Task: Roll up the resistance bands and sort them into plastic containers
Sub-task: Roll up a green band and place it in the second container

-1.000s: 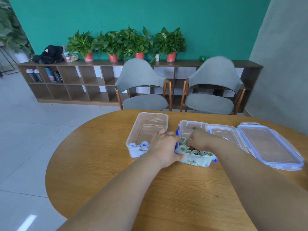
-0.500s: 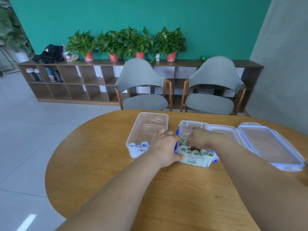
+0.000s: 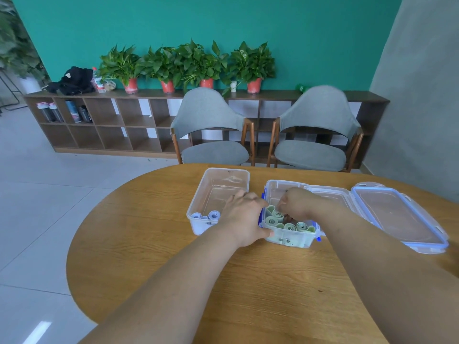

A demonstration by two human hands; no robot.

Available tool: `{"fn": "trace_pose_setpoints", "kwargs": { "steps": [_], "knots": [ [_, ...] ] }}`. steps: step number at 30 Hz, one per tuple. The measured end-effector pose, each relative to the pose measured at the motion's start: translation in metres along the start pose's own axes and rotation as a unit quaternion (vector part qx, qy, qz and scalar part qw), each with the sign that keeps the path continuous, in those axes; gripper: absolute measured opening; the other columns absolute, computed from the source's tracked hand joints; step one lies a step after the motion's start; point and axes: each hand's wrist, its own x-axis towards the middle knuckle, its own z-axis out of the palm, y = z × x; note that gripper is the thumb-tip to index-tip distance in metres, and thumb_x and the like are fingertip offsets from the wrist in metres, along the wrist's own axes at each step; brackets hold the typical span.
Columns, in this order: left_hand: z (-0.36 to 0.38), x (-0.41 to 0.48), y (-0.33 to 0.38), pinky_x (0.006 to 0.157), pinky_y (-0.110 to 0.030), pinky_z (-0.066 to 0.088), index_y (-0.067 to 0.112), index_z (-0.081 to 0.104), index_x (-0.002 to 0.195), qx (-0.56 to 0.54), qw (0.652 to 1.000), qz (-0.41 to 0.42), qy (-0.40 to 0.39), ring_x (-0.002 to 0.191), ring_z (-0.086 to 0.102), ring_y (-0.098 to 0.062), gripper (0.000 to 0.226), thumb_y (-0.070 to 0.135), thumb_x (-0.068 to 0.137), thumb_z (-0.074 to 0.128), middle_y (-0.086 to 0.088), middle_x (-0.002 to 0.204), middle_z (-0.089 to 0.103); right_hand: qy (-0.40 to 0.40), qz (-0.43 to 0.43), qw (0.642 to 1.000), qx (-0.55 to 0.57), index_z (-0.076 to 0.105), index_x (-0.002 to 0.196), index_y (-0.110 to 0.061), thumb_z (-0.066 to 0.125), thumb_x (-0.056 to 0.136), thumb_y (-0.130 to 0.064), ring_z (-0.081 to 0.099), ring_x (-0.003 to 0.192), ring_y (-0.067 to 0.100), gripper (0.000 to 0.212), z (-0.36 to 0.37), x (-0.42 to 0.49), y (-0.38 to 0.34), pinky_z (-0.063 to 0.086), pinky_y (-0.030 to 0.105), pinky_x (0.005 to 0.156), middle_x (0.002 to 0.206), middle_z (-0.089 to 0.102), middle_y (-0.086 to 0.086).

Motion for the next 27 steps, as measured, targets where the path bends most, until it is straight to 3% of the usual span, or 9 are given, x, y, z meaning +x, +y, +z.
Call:
{"fn": "trace_pose_setpoints", "kwargs": {
  "steps": [3, 10, 14, 17, 23, 27],
  "knots": [
    [-0.005, -0.003, 0.005, 0.114, -0.039, 0.035, 0.030, 0.055, 0.147, -0.004, 1.000, 0.001, 0.001, 0.135, 0.037, -0.022, 0.078, 0.065, 0.081, 0.078, 0.005, 0.140, 0.055, 0.024, -0.010, 1.000, -0.011, 0.074, 0.097, -0.010, 0.051, 0.101, -0.021, 0.066, 0.088, 0.027, 0.026, -0.009, -0.012, -0.001, 0.056, 0.038, 0.084, 0.093, 0.071, 0.006],
    [-0.025, -0.010, 0.039, 0.113, -0.036, 0.033, 0.033, 0.051, 0.150, -0.009, 1.000, 0.025, 0.016, 0.135, 0.034, -0.022, 0.078, 0.063, 0.083, 0.077, 0.006, 0.141, 0.053, 0.094, -0.022, 0.995, -0.017, 0.076, 0.095, -0.015, 0.050, 0.097, -0.027, 0.065, 0.089, 0.028, 0.029, -0.032, -0.061, 0.008, 0.055, 0.037, 0.078, 0.098, 0.073, 0.009],
    [-0.034, -0.017, 0.067, 0.113, -0.037, 0.033, 0.033, 0.050, 0.151, -0.009, 0.998, 0.054, 0.020, 0.138, 0.033, -0.023, 0.075, 0.060, 0.086, 0.076, 0.006, 0.148, 0.051, 0.106, -0.032, 0.993, -0.032, 0.078, 0.103, -0.021, 0.052, 0.102, -0.035, 0.066, 0.100, 0.028, 0.030, -0.042, -0.103, 0.015, 0.057, 0.042, 0.086, 0.105, 0.074, 0.006],
    [-0.037, -0.021, 0.094, 0.116, -0.038, 0.029, 0.031, 0.051, 0.151, -0.006, 0.997, 0.082, 0.014, 0.142, 0.030, -0.022, 0.076, 0.062, 0.086, 0.075, 0.007, 0.150, 0.050, 0.119, -0.019, 0.992, -0.030, 0.078, 0.112, -0.026, 0.051, 0.105, -0.031, 0.065, 0.107, 0.027, 0.028, -0.046, -0.138, 0.028, 0.055, 0.041, 0.094, 0.115, 0.073, 0.004],
    [-0.032, -0.031, 0.148, 0.118, -0.040, 0.028, 0.027, 0.051, 0.151, -0.006, 0.992, 0.127, -0.003, 0.141, 0.030, -0.023, 0.076, 0.062, 0.088, 0.074, 0.004, 0.147, 0.052, 0.126, 0.023, 0.992, -0.017, 0.072, 0.124, -0.031, 0.051, 0.106, -0.030, 0.066, 0.106, 0.021, 0.028, -0.044, -0.199, 0.066, 0.049, 0.030, 0.081, 0.114, 0.069, -0.003],
    [-0.023, -0.038, 0.183, 0.118, -0.041, 0.030, 0.025, 0.052, 0.151, -0.011, 0.988, 0.156, -0.012, 0.142, 0.031, -0.024, 0.074, 0.060, 0.089, 0.074, 0.003, 0.145, 0.052, 0.122, 0.055, 0.991, -0.008, 0.071, 0.129, -0.033, 0.052, 0.106, -0.031, 0.065, 0.108, 0.019, 0.030, -0.039, -0.232, 0.098, 0.053, 0.034, 0.094, 0.116, 0.070, -0.006]
  ]
}}
